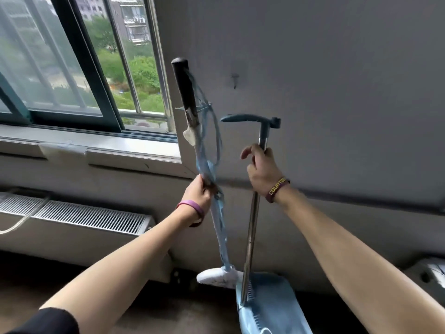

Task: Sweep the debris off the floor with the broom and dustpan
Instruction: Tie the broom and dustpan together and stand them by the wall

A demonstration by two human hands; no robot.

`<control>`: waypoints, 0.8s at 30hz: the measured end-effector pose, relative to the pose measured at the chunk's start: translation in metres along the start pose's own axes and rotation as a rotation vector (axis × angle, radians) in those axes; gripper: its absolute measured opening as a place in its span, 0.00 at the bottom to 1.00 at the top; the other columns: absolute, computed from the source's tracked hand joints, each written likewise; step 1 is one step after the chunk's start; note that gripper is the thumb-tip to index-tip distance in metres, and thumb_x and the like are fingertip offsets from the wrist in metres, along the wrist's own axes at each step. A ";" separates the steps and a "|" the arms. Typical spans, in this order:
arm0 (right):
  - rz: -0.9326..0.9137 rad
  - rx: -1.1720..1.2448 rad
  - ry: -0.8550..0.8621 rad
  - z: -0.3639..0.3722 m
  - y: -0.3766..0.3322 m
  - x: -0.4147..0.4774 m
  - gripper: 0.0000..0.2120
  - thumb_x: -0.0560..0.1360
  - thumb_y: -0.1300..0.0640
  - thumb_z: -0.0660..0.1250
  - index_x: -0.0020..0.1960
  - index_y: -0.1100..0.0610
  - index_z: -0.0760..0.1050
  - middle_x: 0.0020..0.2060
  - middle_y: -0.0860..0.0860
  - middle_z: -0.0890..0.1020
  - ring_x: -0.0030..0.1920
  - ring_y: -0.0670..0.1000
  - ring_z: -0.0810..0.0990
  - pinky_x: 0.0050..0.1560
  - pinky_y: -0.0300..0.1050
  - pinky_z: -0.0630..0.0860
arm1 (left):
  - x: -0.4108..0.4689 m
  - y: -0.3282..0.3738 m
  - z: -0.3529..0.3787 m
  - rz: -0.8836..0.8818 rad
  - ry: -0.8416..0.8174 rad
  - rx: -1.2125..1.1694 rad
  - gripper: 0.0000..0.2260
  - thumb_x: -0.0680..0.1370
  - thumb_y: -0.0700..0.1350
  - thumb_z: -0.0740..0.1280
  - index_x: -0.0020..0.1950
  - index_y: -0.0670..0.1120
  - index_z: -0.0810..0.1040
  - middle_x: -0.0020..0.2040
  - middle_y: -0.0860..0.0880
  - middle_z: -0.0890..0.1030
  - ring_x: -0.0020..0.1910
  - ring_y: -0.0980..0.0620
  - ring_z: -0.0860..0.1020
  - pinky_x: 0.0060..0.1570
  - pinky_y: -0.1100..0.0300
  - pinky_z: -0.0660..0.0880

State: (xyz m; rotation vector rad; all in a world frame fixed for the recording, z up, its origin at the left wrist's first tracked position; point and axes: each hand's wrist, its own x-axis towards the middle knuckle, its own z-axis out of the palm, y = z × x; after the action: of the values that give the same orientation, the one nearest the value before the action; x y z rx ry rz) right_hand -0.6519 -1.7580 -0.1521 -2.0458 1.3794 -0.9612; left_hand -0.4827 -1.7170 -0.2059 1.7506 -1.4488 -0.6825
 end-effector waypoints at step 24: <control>-0.035 -0.262 0.157 0.040 -0.031 0.126 0.09 0.77 0.67 0.54 0.53 0.64 0.71 0.55 0.62 0.68 0.38 0.51 0.69 0.43 0.41 0.68 | 0.105 -0.041 -0.061 0.100 -0.148 0.124 0.04 0.76 0.39 0.61 0.50 0.43 0.68 0.48 0.40 0.80 0.47 0.39 0.78 0.50 0.48 0.75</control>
State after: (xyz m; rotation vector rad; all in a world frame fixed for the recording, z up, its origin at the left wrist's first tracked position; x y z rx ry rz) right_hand -0.5721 -1.8633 -0.1193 -2.2308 1.6310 -1.0204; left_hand -0.3878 -1.8028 -0.1979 1.7379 -1.6999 -0.6938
